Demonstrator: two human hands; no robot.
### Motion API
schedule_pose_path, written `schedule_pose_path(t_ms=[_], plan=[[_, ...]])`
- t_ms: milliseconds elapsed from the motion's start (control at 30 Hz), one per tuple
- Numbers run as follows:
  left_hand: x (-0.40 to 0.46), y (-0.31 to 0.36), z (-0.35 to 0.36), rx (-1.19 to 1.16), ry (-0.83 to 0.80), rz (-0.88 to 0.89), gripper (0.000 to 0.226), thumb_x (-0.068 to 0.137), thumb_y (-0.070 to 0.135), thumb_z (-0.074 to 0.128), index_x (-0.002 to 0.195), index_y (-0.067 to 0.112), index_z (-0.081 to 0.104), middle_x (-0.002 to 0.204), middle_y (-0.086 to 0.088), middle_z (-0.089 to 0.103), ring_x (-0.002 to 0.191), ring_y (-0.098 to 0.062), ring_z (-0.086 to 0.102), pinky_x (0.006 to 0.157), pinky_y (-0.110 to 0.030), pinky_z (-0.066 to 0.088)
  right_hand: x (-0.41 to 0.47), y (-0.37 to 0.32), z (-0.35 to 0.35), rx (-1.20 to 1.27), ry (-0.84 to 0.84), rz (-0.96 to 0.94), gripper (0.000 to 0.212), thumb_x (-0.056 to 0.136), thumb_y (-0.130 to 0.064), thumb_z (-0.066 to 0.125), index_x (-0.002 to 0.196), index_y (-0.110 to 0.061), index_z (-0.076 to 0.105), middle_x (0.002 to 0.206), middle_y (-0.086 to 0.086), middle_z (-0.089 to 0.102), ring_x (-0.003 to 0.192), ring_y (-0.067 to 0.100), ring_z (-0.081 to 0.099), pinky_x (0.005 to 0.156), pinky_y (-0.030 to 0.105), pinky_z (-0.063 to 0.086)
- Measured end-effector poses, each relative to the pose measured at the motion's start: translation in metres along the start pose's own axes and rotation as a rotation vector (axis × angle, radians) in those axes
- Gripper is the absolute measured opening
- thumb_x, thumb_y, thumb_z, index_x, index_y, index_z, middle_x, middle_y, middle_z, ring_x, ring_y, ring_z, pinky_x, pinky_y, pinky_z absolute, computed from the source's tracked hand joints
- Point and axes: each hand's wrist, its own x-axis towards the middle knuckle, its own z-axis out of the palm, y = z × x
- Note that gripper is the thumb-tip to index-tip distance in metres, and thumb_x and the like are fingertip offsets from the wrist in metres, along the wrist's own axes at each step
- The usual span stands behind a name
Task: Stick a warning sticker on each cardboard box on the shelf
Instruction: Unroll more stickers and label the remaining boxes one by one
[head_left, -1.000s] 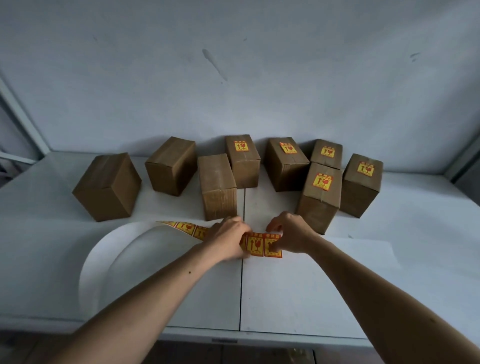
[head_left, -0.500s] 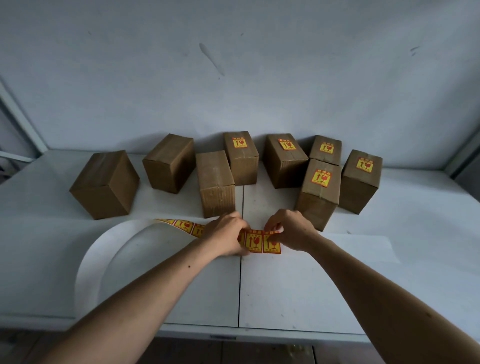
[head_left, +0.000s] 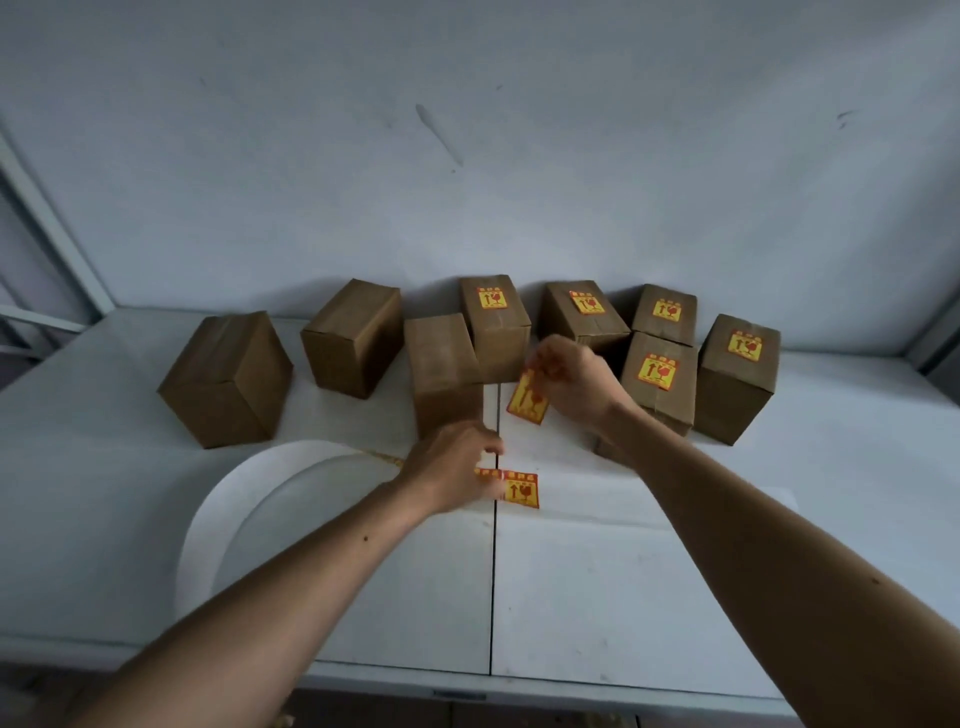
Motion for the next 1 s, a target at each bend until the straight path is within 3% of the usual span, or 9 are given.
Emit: schedule_pose_path(t_ms=[100,167,267,433,567,667,833,1000], plan=[[-0.001,-0.009,-0.03,-0.141,0.257,0.049,0.025,0.084,0.034,0.071,0.101,0.017,0.068,0.096,0.003,0.066,0.082,-0.008,0.06,0.066,-0.026,0.051,0.035,-0.024,-0.002,0.065,0.008,-0.024,0.03,0.082,0.0,0.065,0.105,-0.019,0.06,0.107,0.003,0.064,0.101,0.019,0.063,0.081,0.035,0.058],[0.0,-0.021,-0.049,-0.136,0.392,0.055,0.019,0.085,0.031,0.071,0.097,0.017,0.068,0.092,0.006,0.064,0.081,-0.009,0.06,0.067,-0.029,0.054,0.056,-0.036,0.004,0.077,0.022,-0.003,0.036,0.078,-0.002,0.07,0.109,-0.019,0.061,0.109,0.005,0.066,0.097,0.016,0.063,0.075,0.028,0.057],[0.01,-0.042,-0.067,-0.131,0.509,-0.087,0.025,0.084,0.03,0.072,0.102,0.015,0.066,0.093,0.005,0.06,0.083,-0.012,0.059,0.068,-0.028,0.052,0.08,-0.047,0.021,0.075,0.033,0.014,0.044,0.074,-0.009,0.078,0.115,-0.016,0.061,0.106,0.002,0.066,0.093,0.014,0.063,0.068,0.019,0.05],[0.036,-0.07,-0.073,-0.319,0.391,-0.399,0.061,0.082,0.036,0.073,0.133,0.012,0.05,0.118,-0.005,0.059,0.106,-0.02,0.056,0.085,-0.033,0.049,0.104,-0.05,0.051,0.026,0.01,0.031,0.039,0.078,-0.014,0.077,0.113,-0.016,0.06,0.106,0.001,0.066,0.095,0.012,0.064,0.064,0.013,0.047],[0.05,-0.076,-0.071,-0.521,0.273,-0.528,0.085,0.075,0.047,0.077,0.143,0.013,0.04,0.134,-0.006,0.053,0.119,-0.023,0.053,0.092,-0.034,0.046,0.115,-0.052,0.059,0.03,0.008,0.015,0.041,0.079,-0.013,0.075,0.115,-0.017,0.058,0.111,0.002,0.064,0.099,0.014,0.062,0.063,0.013,0.046],[0.055,-0.081,-0.065,-0.576,0.234,-0.557,0.089,0.071,0.046,0.08,0.143,0.013,0.039,0.136,-0.006,0.052,0.12,-0.024,0.053,0.097,-0.038,0.047,0.119,-0.052,0.062,0.023,-0.054,0.012,0.042,0.078,-0.009,0.075,0.116,-0.017,0.057,0.114,0.002,0.064,0.102,0.015,0.062,0.076,0.024,0.055],[0.057,-0.084,-0.06,-0.697,0.206,-0.562,0.09,0.067,0.045,0.082,0.141,0.016,0.041,0.136,-0.006,0.054,0.119,-0.025,0.055,0.098,-0.047,0.048,0.121,-0.048,0.063,-0.03,-0.103,-0.03,0.041,0.081,-0.009,0.071,0.118,-0.02,0.056,0.115,0.002,0.064,0.103,0.016,0.062,0.085,0.034,0.057],[0.058,-0.079,-0.057,-0.758,0.24,-0.589,0.086,0.069,0.04,0.082,0.14,0.016,0.042,0.133,-0.007,0.055,0.117,-0.026,0.056,0.097,-0.049,0.049,0.115,-0.05,0.061,-0.117,-0.079,-0.108,0.043,0.082,-0.012,0.071,0.12,-0.02,0.054,0.115,0.001,0.063,0.104,0.015,0.061,0.081,0.026,0.054]])
